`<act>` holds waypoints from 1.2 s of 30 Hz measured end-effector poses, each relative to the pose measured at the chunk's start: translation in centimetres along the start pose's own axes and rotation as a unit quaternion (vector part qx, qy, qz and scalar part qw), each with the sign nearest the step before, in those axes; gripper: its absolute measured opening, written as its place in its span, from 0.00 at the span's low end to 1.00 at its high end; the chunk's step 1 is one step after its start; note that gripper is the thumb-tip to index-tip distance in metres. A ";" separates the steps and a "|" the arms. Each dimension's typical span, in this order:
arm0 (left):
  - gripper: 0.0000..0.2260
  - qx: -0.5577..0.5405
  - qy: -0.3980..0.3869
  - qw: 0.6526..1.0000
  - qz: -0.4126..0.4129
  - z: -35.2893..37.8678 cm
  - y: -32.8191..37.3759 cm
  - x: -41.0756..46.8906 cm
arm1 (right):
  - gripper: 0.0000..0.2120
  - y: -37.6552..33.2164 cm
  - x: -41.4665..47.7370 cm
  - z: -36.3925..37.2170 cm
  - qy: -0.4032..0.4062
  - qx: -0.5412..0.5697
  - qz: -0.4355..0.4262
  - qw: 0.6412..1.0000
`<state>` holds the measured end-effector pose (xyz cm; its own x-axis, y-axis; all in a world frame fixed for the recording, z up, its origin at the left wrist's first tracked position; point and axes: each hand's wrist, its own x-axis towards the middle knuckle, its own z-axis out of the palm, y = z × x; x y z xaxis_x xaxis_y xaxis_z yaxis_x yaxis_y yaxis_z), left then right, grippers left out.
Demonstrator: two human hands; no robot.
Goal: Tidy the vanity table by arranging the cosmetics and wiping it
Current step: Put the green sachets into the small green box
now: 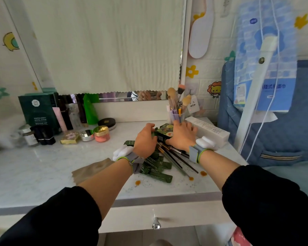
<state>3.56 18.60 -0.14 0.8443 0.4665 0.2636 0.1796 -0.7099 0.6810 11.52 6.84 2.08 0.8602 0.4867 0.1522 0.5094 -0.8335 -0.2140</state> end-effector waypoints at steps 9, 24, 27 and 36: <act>0.13 -0.084 0.077 0.993 -0.018 -1.4 0.6 -0.2 | 0.43 -1.4 -1.2 -0.5 0.125 0.032 -0.059 0.990; 0.07 -0.108 0.233 0.966 -0.027 -6.7 1.8 0.1 | 0.44 -5.9 -2.3 -0.3 0.281 0.119 -0.157 0.939; 0.06 -0.113 0.248 0.962 -0.020 -7.0 1.2 0.4 | 0.38 -6.4 -2.2 0.0 0.289 0.133 -0.201 0.926; 0.06 -0.142 0.258 0.955 -0.017 -6.6 0.8 -0.1 | 0.50 -7.4 -1.2 1.5 0.251 0.107 -0.140 0.952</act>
<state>0.34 21.48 4.84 0.4652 0.7370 0.4903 -0.0044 -0.5519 0.8339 6.76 12.86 2.04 0.5979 0.4511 0.6626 0.7567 -0.5903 -0.2809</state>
